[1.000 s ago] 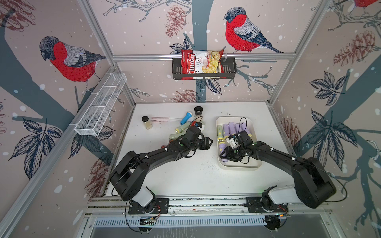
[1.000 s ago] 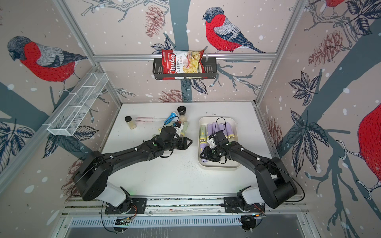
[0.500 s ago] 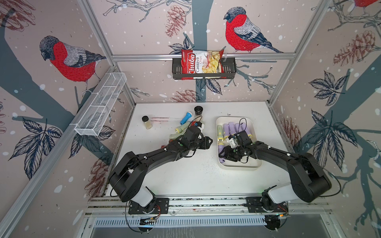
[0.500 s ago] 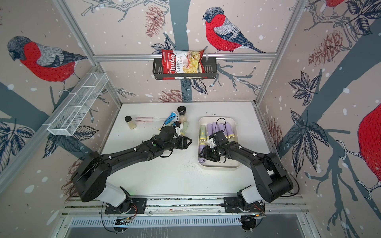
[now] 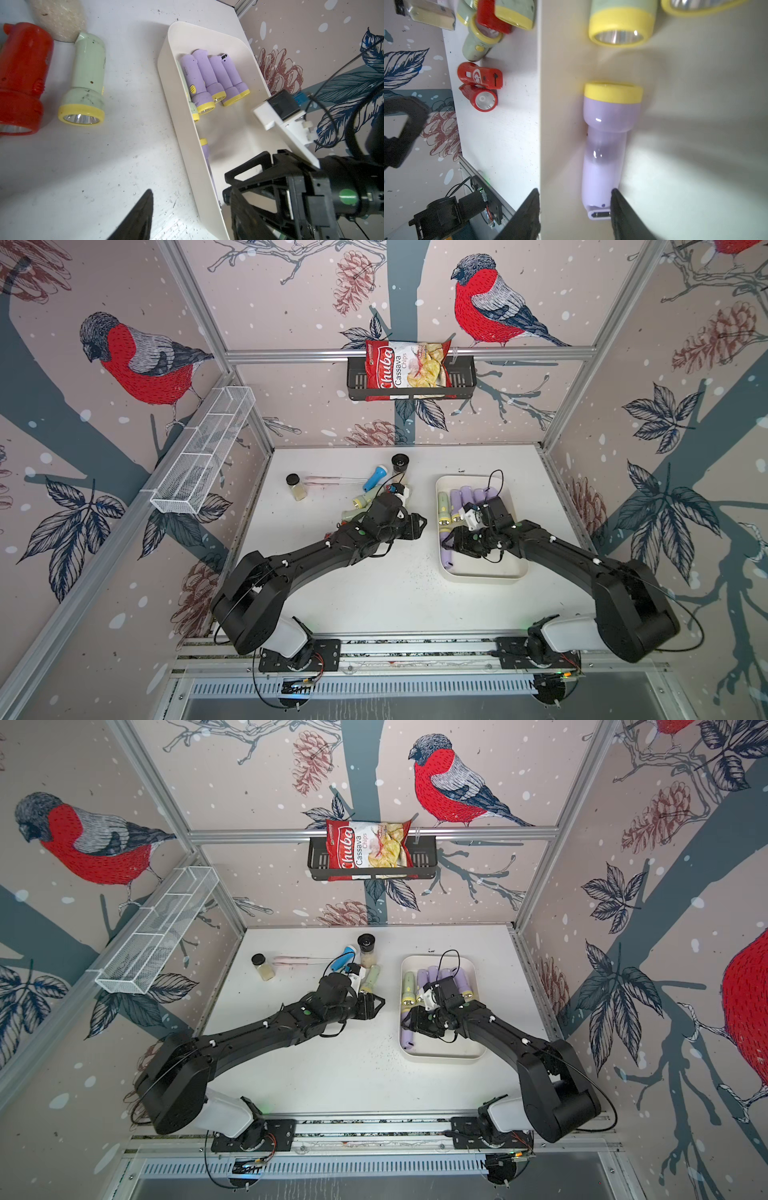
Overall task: Put the flashlights into the storage boxes
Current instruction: Place the flashlight at the storage box, then pick up the flashlight from the center of the board.
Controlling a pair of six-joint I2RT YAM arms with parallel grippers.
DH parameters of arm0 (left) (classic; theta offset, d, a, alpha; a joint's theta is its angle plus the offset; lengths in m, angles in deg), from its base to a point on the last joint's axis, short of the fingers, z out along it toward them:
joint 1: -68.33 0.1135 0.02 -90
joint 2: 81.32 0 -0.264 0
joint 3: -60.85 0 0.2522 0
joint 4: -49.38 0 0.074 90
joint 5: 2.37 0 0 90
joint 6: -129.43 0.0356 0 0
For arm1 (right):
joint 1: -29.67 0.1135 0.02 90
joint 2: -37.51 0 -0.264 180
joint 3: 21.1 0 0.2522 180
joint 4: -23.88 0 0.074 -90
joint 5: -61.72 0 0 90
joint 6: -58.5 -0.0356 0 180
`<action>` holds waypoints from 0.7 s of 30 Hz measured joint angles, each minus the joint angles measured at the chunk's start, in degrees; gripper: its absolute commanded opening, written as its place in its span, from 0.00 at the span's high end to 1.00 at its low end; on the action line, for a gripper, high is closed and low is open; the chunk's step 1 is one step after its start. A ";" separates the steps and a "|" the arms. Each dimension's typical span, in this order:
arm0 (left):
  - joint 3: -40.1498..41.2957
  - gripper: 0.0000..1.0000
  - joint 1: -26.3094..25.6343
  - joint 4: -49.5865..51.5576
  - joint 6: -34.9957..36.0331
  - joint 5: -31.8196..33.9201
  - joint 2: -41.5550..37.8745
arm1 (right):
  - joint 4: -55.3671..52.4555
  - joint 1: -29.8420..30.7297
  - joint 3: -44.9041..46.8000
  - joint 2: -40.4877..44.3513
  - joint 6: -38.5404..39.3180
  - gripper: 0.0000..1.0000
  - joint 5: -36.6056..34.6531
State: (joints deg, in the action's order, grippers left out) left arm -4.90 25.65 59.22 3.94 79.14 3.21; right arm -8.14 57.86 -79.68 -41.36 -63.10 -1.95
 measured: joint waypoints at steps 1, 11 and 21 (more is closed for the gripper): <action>0.09 0.41 0.35 0.46 -0.02 -0.20 -0.55 | -0.81 0.74 -1.27 0.44 0.20 0.45 -1.20; 1.38 0.40 9.25 9.38 4.94 -0.37 -10.38 | -1.60 9.88 -8.90 1.36 3.13 0.45 -9.97; -5.33 0.37 14.34 26.80 36.46 1.18 -14.29 | 5.55 12.26 -9.77 0.66 6.27 0.43 -12.79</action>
State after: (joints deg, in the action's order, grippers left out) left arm -10.23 39.99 86.01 40.40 80.32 -11.09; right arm -2.59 70.12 -89.45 -40.70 -56.83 -14.74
